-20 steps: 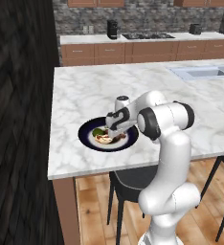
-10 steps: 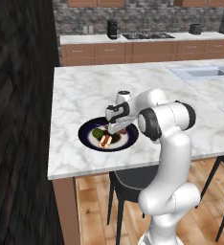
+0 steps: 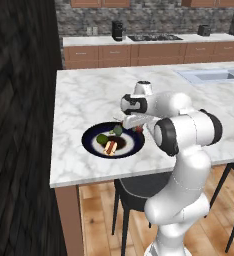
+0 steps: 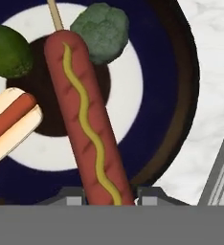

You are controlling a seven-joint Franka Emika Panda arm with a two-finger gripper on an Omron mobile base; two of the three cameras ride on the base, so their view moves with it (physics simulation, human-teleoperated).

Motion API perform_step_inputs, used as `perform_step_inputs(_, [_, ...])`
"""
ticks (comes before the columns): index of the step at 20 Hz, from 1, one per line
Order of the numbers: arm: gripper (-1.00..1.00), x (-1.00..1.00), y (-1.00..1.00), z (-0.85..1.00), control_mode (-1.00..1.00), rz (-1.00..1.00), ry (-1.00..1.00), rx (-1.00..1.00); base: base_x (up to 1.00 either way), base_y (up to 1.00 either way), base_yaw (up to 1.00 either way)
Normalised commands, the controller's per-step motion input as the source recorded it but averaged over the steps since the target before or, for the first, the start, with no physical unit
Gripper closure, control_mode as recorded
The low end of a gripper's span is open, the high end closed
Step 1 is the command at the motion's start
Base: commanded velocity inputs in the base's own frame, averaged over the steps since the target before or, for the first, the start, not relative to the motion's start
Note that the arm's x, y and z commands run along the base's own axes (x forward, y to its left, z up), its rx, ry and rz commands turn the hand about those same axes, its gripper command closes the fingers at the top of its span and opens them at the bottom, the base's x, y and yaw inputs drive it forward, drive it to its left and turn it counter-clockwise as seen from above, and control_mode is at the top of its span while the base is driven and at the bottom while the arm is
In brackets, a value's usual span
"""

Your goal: Place one cooked food and one vegetable from the large plate to each tupperware container.

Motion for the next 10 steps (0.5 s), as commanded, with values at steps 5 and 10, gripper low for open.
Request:
perform_step_inputs(5, [1.0, -0.38, -0.88, 0.45, -1.0, -0.13, 0.02, -0.02, 0.0, 0.0, 0.0])
perform_step_inputs(10, [1.0, -0.08, -1.0, 0.0, -1.0, -0.37, 0.02, -0.01, 0.0, 0.0, 0.0])
